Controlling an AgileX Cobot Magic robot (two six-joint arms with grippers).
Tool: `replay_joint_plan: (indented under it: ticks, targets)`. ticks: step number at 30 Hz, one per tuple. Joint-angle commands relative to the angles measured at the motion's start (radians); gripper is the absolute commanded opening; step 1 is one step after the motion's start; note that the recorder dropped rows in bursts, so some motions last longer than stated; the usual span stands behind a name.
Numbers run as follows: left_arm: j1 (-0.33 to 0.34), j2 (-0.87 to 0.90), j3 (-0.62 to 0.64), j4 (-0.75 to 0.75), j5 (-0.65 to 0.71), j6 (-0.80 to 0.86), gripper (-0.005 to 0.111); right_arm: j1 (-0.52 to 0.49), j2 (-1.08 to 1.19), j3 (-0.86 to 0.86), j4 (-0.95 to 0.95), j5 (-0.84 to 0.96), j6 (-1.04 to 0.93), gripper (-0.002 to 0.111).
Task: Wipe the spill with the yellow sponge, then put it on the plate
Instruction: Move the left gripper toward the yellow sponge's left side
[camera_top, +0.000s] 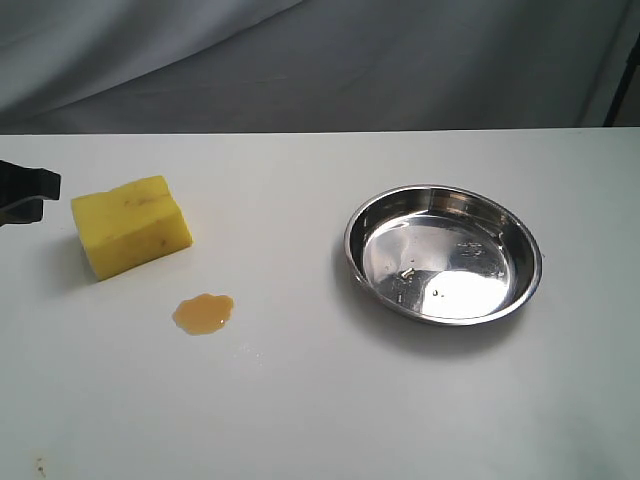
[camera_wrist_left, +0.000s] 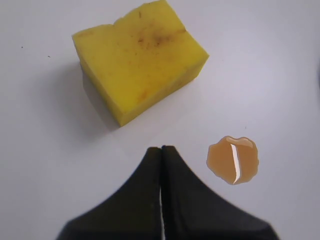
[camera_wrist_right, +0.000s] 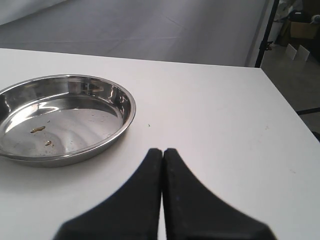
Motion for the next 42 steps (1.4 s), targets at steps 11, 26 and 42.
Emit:
replay_joint_plan:
  ticks: [11, 26, 42]
  targets:
    - [-0.005, 0.002, -0.005, -0.009, -0.006, -0.001, 0.0, 0.001, -0.007, 0.004, -0.007, -0.004, 0.005, 0.0]
    - [-0.005, 0.002, 0.04, -0.009, -0.069, 0.003, 0.0, 0.001, -0.007, 0.004, -0.007, -0.004, 0.005, 0.0]
    - [-0.005, 0.195, 0.1, -0.009, -0.579, 0.127, 0.001, 0.001, -0.007, 0.004, -0.007, -0.004, 0.005, 0.0]
